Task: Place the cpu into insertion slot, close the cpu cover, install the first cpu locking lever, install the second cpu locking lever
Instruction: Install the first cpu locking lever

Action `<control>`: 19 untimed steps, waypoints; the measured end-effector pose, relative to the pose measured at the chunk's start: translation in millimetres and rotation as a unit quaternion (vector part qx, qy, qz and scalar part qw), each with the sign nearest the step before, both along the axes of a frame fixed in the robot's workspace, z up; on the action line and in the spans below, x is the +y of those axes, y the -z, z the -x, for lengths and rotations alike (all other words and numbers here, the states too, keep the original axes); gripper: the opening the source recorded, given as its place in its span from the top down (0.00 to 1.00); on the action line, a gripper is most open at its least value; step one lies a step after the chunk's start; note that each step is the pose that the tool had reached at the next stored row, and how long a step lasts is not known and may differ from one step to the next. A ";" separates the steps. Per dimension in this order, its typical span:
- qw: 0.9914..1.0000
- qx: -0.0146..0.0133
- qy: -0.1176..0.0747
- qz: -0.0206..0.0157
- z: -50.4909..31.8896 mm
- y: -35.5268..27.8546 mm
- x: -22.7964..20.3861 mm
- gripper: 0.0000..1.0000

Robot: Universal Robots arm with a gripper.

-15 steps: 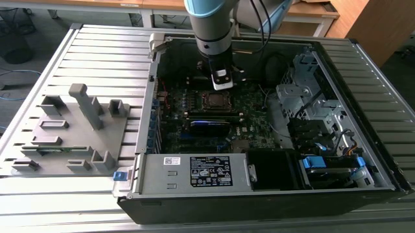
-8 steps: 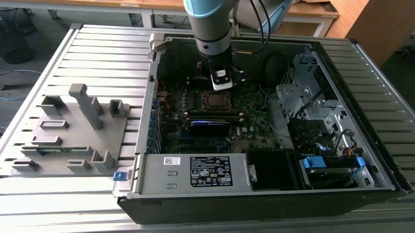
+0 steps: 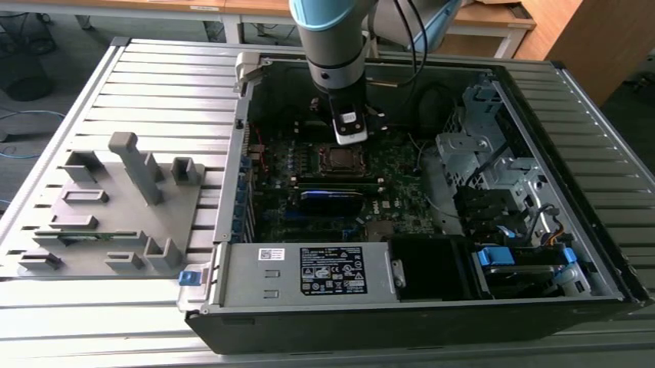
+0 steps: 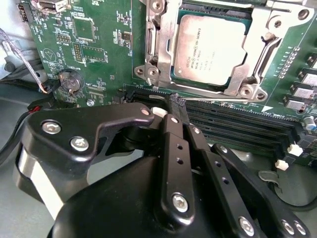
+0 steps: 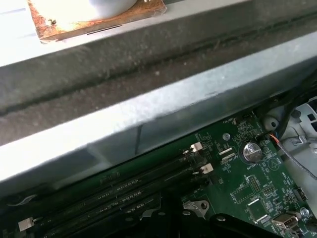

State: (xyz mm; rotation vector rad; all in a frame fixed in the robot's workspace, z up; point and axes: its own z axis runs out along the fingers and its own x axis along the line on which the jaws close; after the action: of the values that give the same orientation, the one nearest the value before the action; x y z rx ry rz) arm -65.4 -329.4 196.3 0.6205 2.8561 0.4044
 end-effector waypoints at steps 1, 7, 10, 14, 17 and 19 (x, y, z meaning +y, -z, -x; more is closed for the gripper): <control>1.000 0.000 0.000 -0.001 0.0 0.1 -0.3 0.89; 1.000 0.000 0.000 -0.009 0.0 0.1 -1.3 0.89; 1.000 0.000 0.000 -0.009 0.0 0.1 -1.3 0.89; 1.000 0.000 0.000 -0.012 0.0 0.1 -1.3 0.89; 1.000 0.000 0.000 -0.015 0.0 0.1 -1.3 0.89; 1.000 0.000 0.000 -0.016 0.0 0.1 -1.3 0.89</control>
State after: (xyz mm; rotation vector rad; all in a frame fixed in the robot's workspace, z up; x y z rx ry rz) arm -65.4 -330.7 196.2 0.6261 2.8547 0.4513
